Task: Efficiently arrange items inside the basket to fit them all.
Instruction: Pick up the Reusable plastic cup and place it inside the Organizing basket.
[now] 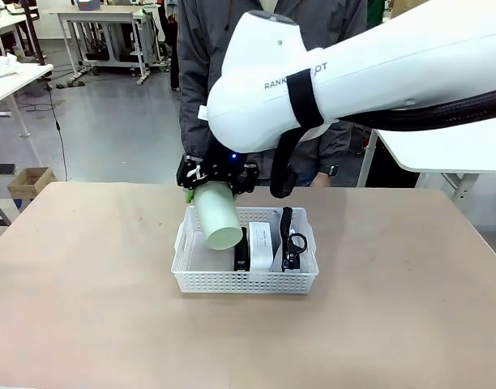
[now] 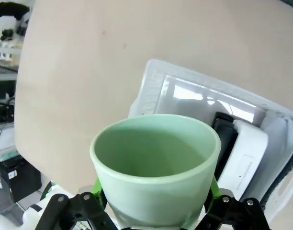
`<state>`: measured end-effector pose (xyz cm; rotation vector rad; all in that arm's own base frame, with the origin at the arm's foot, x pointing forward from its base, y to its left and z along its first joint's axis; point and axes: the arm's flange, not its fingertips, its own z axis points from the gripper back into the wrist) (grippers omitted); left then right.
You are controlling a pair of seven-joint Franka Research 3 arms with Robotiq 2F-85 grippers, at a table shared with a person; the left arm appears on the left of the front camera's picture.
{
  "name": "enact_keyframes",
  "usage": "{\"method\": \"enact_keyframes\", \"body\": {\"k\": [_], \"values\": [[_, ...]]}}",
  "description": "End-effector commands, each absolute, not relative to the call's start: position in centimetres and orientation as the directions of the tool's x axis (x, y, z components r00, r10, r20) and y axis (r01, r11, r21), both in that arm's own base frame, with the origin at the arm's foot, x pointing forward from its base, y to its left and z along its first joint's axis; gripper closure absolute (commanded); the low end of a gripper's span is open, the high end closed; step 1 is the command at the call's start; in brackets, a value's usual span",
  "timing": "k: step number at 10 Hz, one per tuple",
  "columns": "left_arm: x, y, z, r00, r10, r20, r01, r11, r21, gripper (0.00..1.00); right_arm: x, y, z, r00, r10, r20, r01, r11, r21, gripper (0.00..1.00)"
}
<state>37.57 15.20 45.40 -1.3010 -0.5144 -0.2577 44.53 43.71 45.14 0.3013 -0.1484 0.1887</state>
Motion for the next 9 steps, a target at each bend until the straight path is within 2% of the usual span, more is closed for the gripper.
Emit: {"method": "enact_keyframes", "body": {"k": [1,3,5,9], "values": [[37.3,15.2,45.5,0.863,0.097,0.496,0.459,0.260,-0.849,0.00,44.7,42.1,45.6,0.974,0.116,0.194,-0.169,0.944,0.285,0.08],[37.3,15.2,45.5,0.863,0.097,0.496,0.459,0.260,-0.849,0.00,45.2,42.9,45.3,0.973,0.144,0.178,-0.190,0.942,0.277,0.08],[37.3,15.2,45.5,0.863,0.097,0.496,0.459,0.260,-0.849,0.00,46.0,45.4,42.8,0.983,-0.094,0.159,0.066,0.982,0.176,0.08],[37.3,15.2,45.5,0.863,0.097,0.496,0.459,0.260,-0.849,0.00,47.9,47.3,39.9,0.992,-0.054,0.116,0.028,0.977,0.210,0.08]]}}
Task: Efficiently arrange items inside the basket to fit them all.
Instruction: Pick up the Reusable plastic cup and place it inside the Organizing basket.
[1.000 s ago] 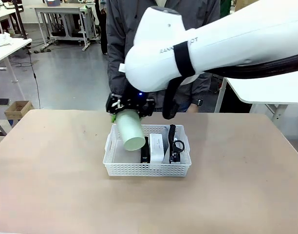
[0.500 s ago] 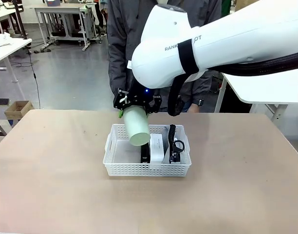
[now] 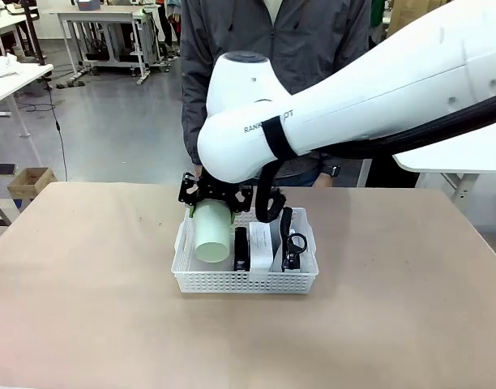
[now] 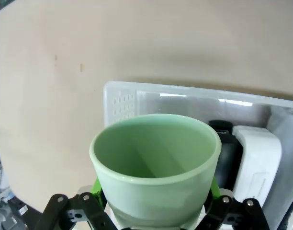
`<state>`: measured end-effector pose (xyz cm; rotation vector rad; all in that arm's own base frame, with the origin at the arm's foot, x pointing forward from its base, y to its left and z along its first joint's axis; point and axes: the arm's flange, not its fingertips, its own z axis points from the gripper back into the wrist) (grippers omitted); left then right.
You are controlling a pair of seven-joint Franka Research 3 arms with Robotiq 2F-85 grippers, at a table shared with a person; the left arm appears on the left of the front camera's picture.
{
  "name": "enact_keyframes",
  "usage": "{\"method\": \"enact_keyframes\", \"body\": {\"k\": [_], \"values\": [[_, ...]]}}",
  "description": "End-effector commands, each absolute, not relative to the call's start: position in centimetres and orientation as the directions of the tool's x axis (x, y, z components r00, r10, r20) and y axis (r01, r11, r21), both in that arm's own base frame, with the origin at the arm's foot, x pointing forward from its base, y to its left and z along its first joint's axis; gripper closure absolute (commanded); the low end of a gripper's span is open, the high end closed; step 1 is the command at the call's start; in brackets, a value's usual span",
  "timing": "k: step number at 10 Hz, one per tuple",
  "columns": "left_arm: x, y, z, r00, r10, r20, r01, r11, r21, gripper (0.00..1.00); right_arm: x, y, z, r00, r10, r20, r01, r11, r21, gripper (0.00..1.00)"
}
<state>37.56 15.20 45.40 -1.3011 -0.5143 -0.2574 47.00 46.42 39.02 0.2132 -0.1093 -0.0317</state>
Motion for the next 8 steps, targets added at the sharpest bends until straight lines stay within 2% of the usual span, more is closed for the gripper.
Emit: {"method": "enact_keyframes", "body": {"k": [1,3,8], "values": [[37.3,15.2,45.5,0.863,0.097,0.496,0.459,0.260,-0.849,0.00,48.1,47.6,39.3,0.990,-0.079,0.115,0.055,0.979,0.196,0.08],[37.3,15.2,45.5,0.863,0.097,0.496,0.459,0.260,-0.849,0.00,48.3,48.5,37.6,0.988,-0.119,0.101,0.104,0.984,0.147,0.08],[37.3,15.2,45.5,0.863,0.097,0.496,0.459,0.260,-0.849,0.00,45.9,48.5,36.3,0.991,-0.105,0.077,0.096,0.988,0.119,0.08]]}}
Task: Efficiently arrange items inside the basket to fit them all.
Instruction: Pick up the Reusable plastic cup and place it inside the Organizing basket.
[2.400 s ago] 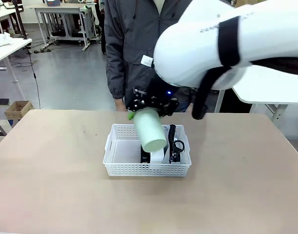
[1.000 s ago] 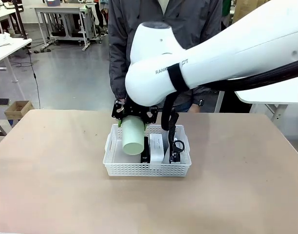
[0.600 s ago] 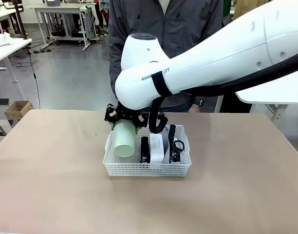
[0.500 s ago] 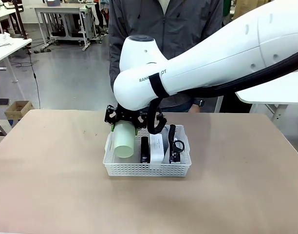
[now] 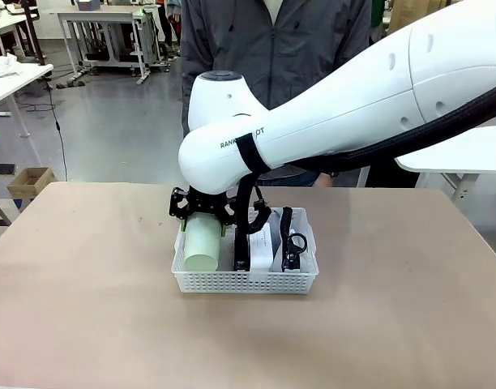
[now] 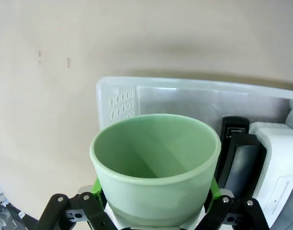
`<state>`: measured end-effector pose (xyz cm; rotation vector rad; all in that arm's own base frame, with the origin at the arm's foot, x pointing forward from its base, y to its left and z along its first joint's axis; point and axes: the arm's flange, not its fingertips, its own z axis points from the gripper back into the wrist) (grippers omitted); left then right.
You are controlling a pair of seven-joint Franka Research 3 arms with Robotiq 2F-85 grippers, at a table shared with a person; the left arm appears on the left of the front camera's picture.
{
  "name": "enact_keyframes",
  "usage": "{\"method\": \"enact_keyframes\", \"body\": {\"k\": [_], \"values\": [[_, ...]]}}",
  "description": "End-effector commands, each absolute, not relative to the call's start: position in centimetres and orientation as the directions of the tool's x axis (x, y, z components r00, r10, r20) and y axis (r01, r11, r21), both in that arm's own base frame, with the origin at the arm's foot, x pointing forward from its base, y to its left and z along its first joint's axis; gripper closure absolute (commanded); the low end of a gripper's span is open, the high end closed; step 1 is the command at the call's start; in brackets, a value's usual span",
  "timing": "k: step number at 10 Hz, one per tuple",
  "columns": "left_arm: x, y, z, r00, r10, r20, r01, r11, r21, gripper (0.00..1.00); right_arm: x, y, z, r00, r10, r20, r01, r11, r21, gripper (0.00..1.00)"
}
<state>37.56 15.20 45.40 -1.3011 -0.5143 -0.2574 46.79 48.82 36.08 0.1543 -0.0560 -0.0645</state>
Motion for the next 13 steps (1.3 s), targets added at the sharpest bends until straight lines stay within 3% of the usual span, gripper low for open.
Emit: {"method": "enact_keyframes", "body": {"k": [1,13], "values": [[37.3,15.2,45.5,0.863,0.097,0.496,0.459,0.260,-0.849,0.00,45.7,48.4,35.6,0.990,-0.114,0.084,0.106,0.990,0.090,0.08],[37.3,15.2,45.5,0.863,0.097,0.496,0.459,0.260,-0.849,0.00,48.0,48.1,32.2,0.993,-0.107,0.042,0.103,0.990,0.100,0.08]]}}
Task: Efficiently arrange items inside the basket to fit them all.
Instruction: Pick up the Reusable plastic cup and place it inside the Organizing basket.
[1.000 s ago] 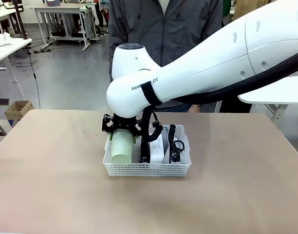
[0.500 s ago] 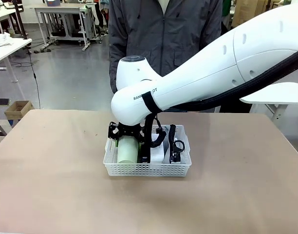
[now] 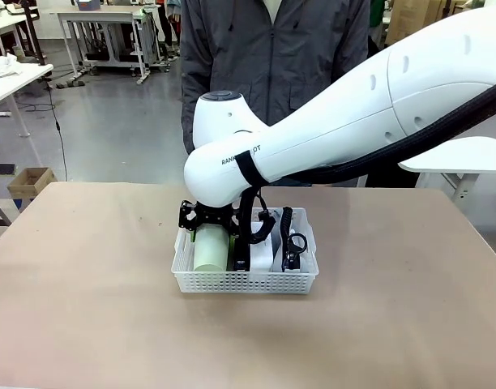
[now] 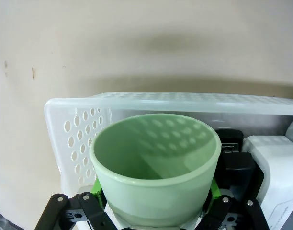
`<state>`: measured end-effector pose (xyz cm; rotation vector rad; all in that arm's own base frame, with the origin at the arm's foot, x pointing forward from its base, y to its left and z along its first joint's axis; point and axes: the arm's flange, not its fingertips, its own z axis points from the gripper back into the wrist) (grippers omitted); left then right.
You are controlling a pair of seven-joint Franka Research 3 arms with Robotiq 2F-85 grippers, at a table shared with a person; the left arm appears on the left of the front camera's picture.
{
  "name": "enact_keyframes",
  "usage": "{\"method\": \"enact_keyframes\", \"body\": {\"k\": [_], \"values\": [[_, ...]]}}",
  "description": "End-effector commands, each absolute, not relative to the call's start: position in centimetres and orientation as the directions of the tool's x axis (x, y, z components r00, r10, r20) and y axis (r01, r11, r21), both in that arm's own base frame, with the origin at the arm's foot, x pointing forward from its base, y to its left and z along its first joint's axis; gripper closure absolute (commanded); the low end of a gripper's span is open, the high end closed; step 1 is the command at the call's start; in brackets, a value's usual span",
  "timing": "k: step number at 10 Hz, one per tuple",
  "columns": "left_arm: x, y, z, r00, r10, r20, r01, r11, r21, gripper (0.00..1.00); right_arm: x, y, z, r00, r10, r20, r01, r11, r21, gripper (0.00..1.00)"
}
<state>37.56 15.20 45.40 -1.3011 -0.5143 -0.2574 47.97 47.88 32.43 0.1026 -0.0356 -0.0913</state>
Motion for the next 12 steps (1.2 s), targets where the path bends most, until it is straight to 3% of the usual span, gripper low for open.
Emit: {"method": "enact_keyframes", "body": {"k": [1,2,3,8,10,12], "values": [[37.3,15.2,45.5,0.863,0.097,0.496,0.459,0.260,-0.849,0.00,48.0,48.1,32.2,0.994,-0.102,0.044,0.097,0.991,0.096,0.08],[37.3,15.2,45.5,0.863,0.097,0.496,0.459,0.260,-0.849,0.00,48.0,48.1,32.3,0.994,-0.098,0.046,0.093,0.991,0.092,0.08],[37.3,15.2,45.5,0.863,0.097,0.496,0.459,0.260,-0.849,0.00,48.0,48.1,32.2,0.995,-0.094,0.046,0.089,0.992,0.092,0.00],[37.3,15.2,45.5,0.863,0.097,0.496,0.459,0.260,-0.849,0.00,47.2,47.0,33.8,0.996,-0.065,0.067,0.058,0.993,0.099,0.00],[37.3,15.2,45.5,0.863,0.097,0.496,0.459,0.260,-0.849,0.00,46.1,43.9,37.2,0.995,0.074,0.060,-0.085,0.978,0.193,0.00],[37.3,15.2,45.5,0.863,0.097,0.496,0.459,0.260,-0.849,0.00,45.1,36.8,41.4,0.991,0.126,-0.038,-0.107,0.939,0.328,0.00]]}}
